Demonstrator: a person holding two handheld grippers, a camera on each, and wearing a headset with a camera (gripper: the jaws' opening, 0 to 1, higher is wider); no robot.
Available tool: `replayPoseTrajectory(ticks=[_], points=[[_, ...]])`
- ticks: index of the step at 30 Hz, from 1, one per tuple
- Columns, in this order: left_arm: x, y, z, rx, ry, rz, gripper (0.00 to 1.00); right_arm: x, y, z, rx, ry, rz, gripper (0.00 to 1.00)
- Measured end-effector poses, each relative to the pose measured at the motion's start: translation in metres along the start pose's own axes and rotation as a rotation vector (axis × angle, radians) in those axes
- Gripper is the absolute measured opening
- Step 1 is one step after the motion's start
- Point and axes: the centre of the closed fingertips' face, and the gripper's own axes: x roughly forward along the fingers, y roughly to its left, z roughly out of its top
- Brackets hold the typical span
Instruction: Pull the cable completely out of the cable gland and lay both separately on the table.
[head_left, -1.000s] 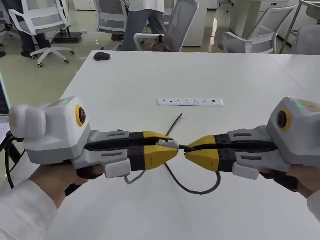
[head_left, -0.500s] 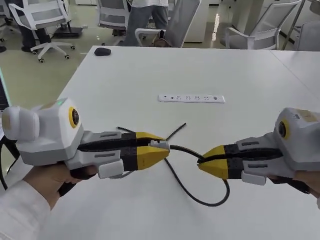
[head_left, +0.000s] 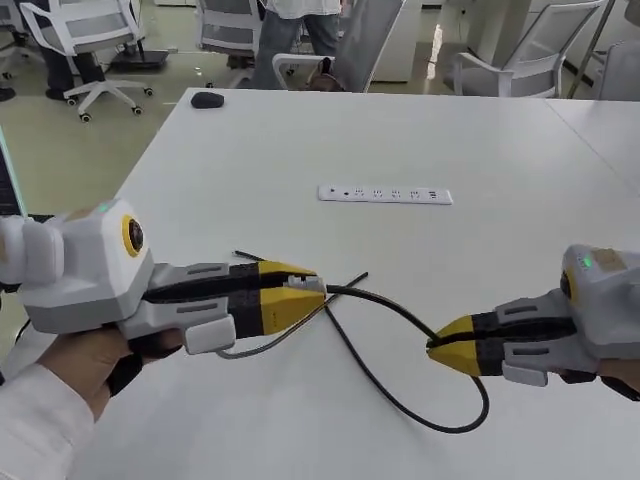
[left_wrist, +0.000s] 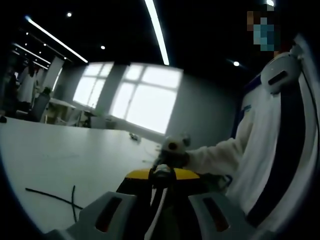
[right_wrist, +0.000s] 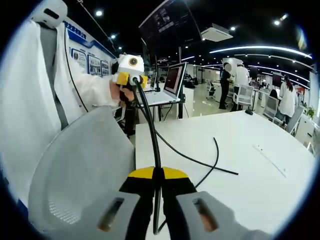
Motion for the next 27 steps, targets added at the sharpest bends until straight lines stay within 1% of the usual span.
replayPoseTrajectory(ticks=[2, 3, 6, 10, 15, 16, 18, 19, 20, 21, 22, 23, 27], points=[[0.001, 0.000, -0.001, 0.008, 0.006, 0.005, 0.16, 0.000, -0.001, 0.000, 0.006, -0.003, -0.007, 0.02], [0.002, -0.001, -0.001, 0.014, 0.006, -0.002, 0.16, -0.001, -0.001, 0.000, 0.007, -0.004, -0.009, 0.02], [0.002, -0.001, -0.001, 0.009, 0.010, -0.002, 0.16, -0.001, -0.002, -0.001, 0.007, 0.001, -0.014, 0.02], [0.002, 0.002, 0.001, 0.021, -0.003, 0.011, 0.16, -0.001, -0.003, 0.001, -0.003, 0.004, -0.020, 0.03], [0.002, 0.006, 0.006, 0.027, -0.024, 0.035, 0.16, -0.003, -0.005, 0.007, 0.019, 0.009, -0.025, 0.03], [0.002, 0.006, 0.007, 0.026, -0.029, 0.038, 0.16, -0.003, -0.004, 0.011, 0.016, 0.005, -0.024, 0.04], [0.001, 0.007, 0.009, 0.022, -0.039, 0.045, 0.16, -0.004, -0.003, 0.019, 0.012, -0.007, -0.027, 0.10], [0.001, 0.008, 0.010, 0.023, -0.042, 0.049, 0.16, -0.004, -0.003, 0.026, 0.007, -0.020, -0.028, 0.16], [0.002, 0.008, 0.010, 0.025, -0.041, 0.051, 0.16, -0.004, -0.002, 0.031, 0.002, -0.028, -0.027, 0.19], [0.002, 0.008, 0.009, 0.027, -0.037, 0.053, 0.16, -0.004, 0.000, 0.040, -0.006, -0.044, -0.021, 0.22], [0.003, 0.007, 0.008, 0.028, -0.033, 0.053, 0.16, -0.003, 0.002, 0.046, -0.012, -0.056, -0.015, 0.23], [0.005, 0.006, 0.007, 0.028, -0.027, 0.054, 0.16, -0.002, 0.005, 0.056, -0.022, -0.074, -0.001, 0.23], [0.011, 0.004, 0.002, 0.033, -0.007, 0.051, 0.16, 0.004, 0.015, 0.088, -0.055, -0.136, 0.039, 0.22]])
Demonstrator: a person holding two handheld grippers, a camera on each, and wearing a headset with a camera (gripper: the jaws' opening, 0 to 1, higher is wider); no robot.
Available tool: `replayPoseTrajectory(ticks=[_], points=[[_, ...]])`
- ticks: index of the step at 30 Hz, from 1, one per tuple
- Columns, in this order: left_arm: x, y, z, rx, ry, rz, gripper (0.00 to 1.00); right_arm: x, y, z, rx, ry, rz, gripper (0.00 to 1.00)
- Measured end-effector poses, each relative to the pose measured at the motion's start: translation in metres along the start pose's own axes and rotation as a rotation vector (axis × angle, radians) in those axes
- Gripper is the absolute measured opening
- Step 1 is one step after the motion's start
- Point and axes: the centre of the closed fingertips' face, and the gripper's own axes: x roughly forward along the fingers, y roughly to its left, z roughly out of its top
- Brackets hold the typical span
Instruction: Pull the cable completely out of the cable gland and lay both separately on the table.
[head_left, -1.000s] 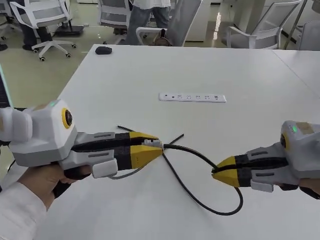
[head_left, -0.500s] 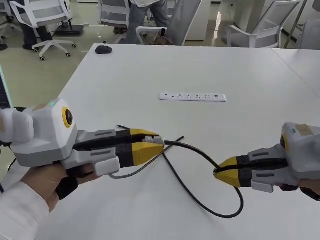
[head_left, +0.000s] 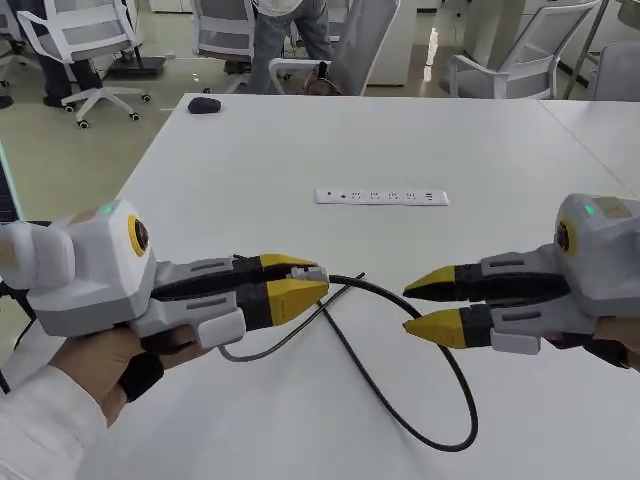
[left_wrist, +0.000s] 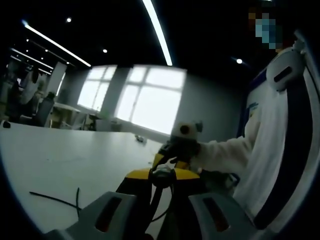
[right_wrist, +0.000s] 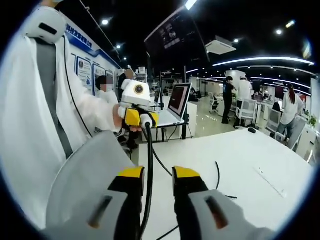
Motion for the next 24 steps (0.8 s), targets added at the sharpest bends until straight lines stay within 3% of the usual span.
replayPoseTrajectory(ticks=[4, 8, 12, 17, 20, 24], points=[[0.006, -0.004, -0.002, 0.002, 0.009, -0.008, 0.16, 0.012, 0.010, 0.012, -0.026, -0.008, 0.048, 0.21], [0.011, -0.006, -0.002, 0.007, 0.012, -0.013, 0.16, 0.022, 0.012, 0.011, -0.065, 0.013, 0.056, 0.17], [0.013, -0.008, -0.003, 0.008, 0.014, -0.015, 0.16, 0.023, 0.008, 0.011, -0.060, 0.005, 0.051, 0.13], [0.014, -0.010, -0.004, 0.011, 0.019, -0.019, 0.16, 0.025, 0.011, 0.005, -0.069, 0.032, 0.077, 0.11], [0.013, -0.009, -0.004, 0.011, 0.019, -0.015, 0.16, 0.026, 0.012, 0.004, -0.075, 0.032, 0.087, 0.02], [0.013, -0.008, -0.004, 0.012, 0.021, -0.014, 0.16, 0.027, 0.010, 0.004, -0.076, 0.028, 0.083, 0.02]])
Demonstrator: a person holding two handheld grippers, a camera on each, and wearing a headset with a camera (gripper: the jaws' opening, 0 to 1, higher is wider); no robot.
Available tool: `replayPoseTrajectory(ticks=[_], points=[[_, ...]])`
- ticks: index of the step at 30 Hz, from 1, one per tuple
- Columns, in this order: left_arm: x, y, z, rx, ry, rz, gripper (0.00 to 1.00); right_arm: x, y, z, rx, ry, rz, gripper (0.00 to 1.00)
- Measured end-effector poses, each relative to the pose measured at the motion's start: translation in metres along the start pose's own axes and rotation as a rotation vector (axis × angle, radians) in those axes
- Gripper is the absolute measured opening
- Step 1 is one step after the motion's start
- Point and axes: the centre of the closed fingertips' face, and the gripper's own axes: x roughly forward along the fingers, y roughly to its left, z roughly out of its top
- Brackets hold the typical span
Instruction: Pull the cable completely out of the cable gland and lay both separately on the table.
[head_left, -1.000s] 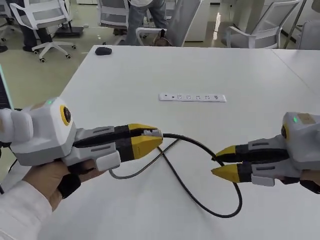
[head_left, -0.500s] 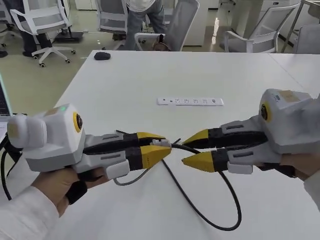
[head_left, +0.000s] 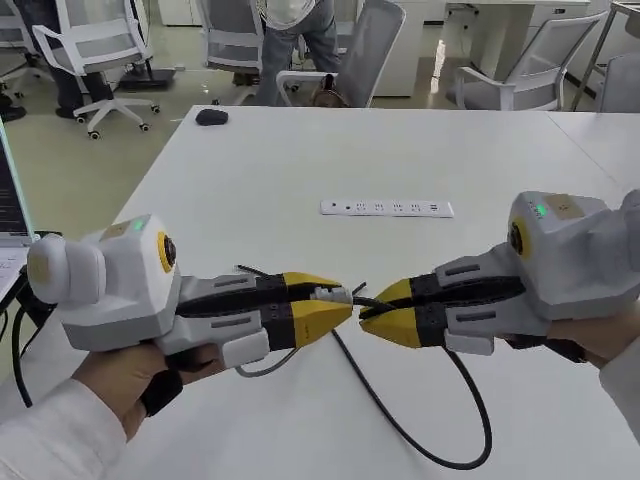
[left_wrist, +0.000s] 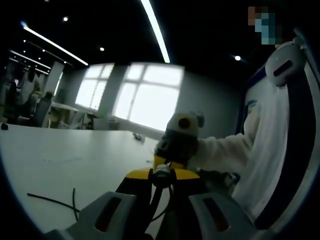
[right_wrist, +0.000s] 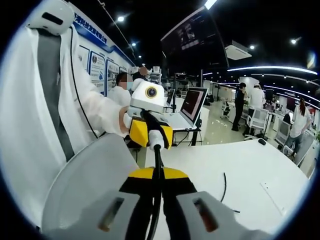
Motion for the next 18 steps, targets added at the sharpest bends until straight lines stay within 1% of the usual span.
replayPoseTrajectory(ticks=[5, 9, 10, 15, 18], points=[[0.000, 0.001, -0.001, 0.007, 0.006, 0.003, 0.16, 0.001, -0.001, -0.002, -0.011, 0.018, 0.004, 0.02], [0.000, 0.000, -0.003, 0.012, 0.011, 0.004, 0.16, 0.002, 0.000, -0.006, -0.034, 0.053, 0.010, 0.02], [0.000, 0.000, -0.003, 0.012, 0.012, 0.004, 0.16, 0.002, 0.000, -0.006, -0.033, 0.053, 0.011, 0.02], [-0.002, 0.001, -0.002, 0.015, 0.008, 0.011, 0.16, 0.000, -0.002, -0.008, -0.029, 0.062, -0.002, 0.02], [-0.005, 0.002, 0.000, 0.017, 0.003, 0.016, 0.16, -0.003, -0.003, -0.011, -0.041, 0.072, -0.013, 0.02]])
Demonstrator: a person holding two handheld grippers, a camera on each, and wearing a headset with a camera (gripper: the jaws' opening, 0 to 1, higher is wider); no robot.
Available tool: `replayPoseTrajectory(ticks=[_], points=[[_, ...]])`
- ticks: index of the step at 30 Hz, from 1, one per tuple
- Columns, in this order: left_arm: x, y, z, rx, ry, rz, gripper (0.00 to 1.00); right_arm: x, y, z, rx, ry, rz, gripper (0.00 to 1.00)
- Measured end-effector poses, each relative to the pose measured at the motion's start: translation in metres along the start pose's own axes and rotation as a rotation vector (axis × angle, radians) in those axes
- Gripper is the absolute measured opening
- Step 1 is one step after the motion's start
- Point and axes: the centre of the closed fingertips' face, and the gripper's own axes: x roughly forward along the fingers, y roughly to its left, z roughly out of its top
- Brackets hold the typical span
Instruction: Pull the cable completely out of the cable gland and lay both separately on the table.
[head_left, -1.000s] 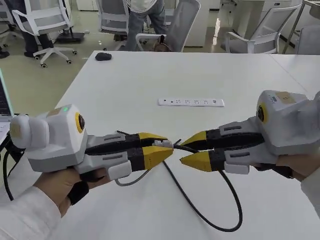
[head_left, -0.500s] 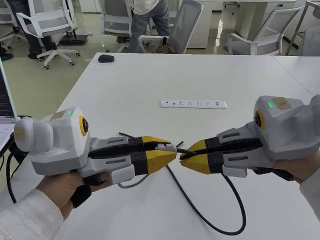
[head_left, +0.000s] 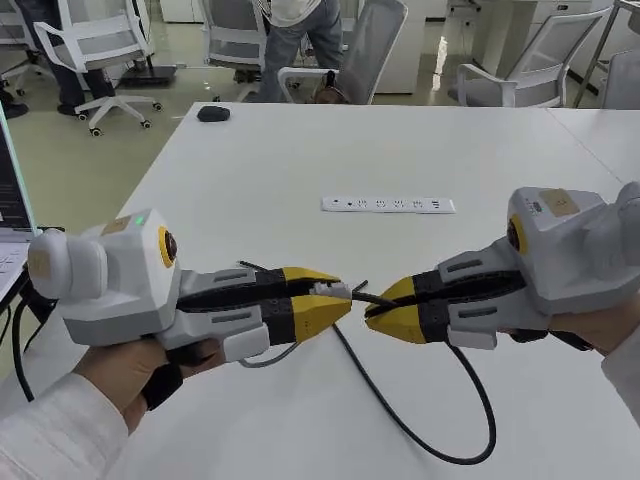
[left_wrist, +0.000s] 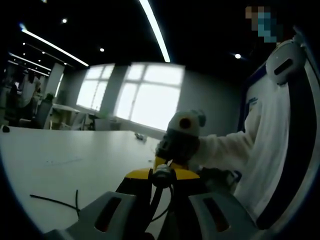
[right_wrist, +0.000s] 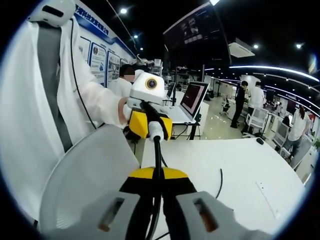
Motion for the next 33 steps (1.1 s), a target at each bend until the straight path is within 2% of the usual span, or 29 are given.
replayPoseTrajectory(ticks=[12, 19, 28, 33], points=[[-0.006, 0.005, 0.002, -0.003, -0.008, 0.020, 0.16, -0.015, -0.007, -0.021, 0.003, 0.049, -0.047, 0.02], [-0.013, 0.010, 0.008, -0.009, -0.034, 0.038, 0.16, -0.027, -0.016, -0.035, 0.033, 0.066, -0.091, 0.02], [-0.015, 0.013, 0.009, -0.005, -0.042, 0.048, 0.16, -0.036, -0.020, -0.052, 0.061, 0.093, -0.114, 0.02], [-0.014, 0.013, 0.008, -0.002, -0.040, 0.044, 0.16, -0.039, -0.020, -0.055, 0.073, 0.093, -0.119, 0.02]])
